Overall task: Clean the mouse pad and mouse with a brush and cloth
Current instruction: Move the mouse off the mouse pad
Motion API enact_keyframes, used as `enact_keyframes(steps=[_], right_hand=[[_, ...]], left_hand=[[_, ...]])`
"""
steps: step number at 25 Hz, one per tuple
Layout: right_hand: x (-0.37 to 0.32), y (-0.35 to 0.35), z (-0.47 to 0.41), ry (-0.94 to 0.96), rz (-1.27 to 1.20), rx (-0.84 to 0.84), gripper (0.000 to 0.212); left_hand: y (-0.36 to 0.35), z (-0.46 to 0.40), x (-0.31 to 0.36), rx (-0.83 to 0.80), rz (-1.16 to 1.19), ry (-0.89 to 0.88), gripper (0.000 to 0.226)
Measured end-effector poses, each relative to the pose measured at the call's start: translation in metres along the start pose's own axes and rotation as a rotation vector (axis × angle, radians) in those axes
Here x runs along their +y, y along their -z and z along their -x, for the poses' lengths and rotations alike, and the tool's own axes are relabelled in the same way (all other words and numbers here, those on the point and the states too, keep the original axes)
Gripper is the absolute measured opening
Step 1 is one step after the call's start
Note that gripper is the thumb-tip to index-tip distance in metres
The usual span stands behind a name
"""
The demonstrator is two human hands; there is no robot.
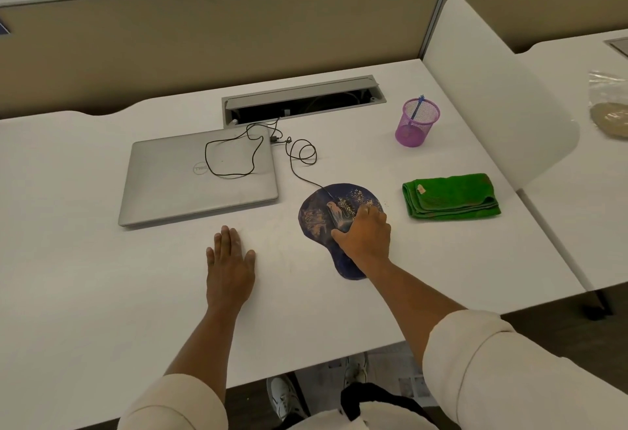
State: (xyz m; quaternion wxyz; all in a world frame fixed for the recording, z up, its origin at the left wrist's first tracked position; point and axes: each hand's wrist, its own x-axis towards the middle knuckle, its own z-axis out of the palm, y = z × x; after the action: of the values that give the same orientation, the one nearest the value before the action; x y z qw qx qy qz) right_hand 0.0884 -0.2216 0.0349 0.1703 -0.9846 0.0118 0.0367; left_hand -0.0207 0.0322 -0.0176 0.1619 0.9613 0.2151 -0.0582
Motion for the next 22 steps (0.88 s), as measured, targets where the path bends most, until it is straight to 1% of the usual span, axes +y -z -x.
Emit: enact_keyframes(steps=[10,14,22], right_hand=[[-0.017,0.0,0.012,0.004,-0.04,0.062,0.068],[-0.04,-0.003,0.024,0.01,-0.064,0.06,0.073],[-0.103,-0.02,0.064,0.097,-0.114,0.053,0.071]], left_hand=[[0.009,0.001,-0.045,0.028,-0.003,0.011,0.063],[0.012,0.005,-0.065,0.028,-0.011,0.023,0.063],[0.017,0.017,-0.096,0.041,0.008,0.014,0.064]])
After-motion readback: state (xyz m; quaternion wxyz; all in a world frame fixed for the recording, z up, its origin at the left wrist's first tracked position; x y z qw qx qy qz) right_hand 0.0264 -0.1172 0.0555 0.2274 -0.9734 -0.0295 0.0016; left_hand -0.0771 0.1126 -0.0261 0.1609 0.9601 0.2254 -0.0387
